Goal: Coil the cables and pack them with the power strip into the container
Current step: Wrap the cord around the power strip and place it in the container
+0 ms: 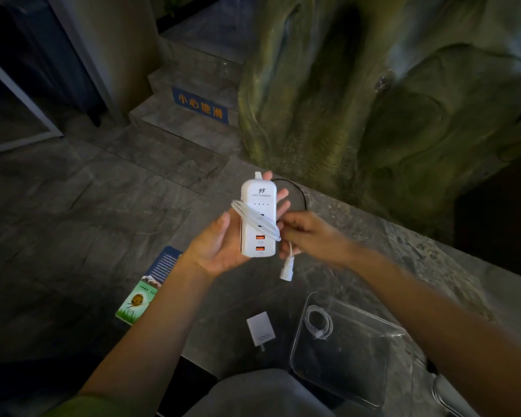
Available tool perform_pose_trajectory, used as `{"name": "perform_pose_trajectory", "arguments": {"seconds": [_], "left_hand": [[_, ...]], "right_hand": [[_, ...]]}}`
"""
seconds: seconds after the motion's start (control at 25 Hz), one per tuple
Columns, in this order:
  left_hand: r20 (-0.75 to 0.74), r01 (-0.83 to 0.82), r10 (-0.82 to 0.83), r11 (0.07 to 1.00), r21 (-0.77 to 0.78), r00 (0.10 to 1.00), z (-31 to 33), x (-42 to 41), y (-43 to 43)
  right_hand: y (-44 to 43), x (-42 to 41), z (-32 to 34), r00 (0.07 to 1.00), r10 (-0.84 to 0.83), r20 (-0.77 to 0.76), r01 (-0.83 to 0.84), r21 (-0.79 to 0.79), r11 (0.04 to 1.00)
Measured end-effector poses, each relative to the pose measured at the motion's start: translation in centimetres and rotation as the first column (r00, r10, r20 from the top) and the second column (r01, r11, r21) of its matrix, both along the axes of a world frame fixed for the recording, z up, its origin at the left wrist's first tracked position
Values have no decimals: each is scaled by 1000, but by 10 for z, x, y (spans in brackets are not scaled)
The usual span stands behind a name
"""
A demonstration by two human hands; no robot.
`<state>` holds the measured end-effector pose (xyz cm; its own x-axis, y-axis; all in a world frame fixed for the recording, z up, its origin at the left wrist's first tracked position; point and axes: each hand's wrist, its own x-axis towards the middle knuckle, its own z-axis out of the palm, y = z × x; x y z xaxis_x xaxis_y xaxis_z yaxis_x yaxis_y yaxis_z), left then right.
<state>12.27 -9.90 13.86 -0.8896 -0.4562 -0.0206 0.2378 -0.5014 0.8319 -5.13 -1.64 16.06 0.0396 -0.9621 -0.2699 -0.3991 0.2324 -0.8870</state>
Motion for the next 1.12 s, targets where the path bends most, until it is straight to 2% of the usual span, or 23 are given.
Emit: {"name": "perform_pose_trajectory", "arguments": {"seconds": [0.04, 0.08, 0.12, 0.16, 0.24, 0.36, 0.44, 0.64, 0.76, 0.88, 1.12], "left_hand": [[-4, -34, 34, 995, -98, 999, 3, 3, -2], [-3, -59, 59, 998, -6, 998, 3, 0, -4], [27, -91, 91, 996, -18, 995, 1, -1, -8], [48, -109, 106, 992, 66, 993, -2, -4, -8], [135, -114, 105, 992, 60, 985, -11, -4, -8], [228, -136, 166, 980, -142, 959, -11, -11, 3], [263, -172, 225, 963, -208, 938, -11, -16, 8], [294, -239, 274, 959, -150, 916, -16, -15, 7], [334, -233, 275, 959, -161, 902, -17, -13, 5], [302, -192, 229, 971, -145, 926, -14, -10, 4], [149, -279, 255, 945, 173, 956, -13, -11, 8]], "right_hand": [[1, -1, 0, 1000, 15, -20, -15, 9, 1000], [3, -2, -1, 999, 32, -36, -32, 14, 999], [4, -4, 0, 997, 44, -63, -42, 22, 999], [5, -7, 1, 995, 48, -84, -45, 30, 999], [5, -10, 2, 989, 45, -141, -40, 41, 998], [6, -13, 2, 963, 75, -260, -67, 40, 997], [9, -15, 1, 937, 92, -336, -96, 5, 995], [15, -18, -2, 916, 59, -397, -85, -49, 995], [19, -14, 3, 945, -101, -310, 55, -154, 986], [23, -7, 9, 956, -189, -227, 133, -241, 961], [33, 6, 7, 962, -271, 16, 259, -355, 898]]}}
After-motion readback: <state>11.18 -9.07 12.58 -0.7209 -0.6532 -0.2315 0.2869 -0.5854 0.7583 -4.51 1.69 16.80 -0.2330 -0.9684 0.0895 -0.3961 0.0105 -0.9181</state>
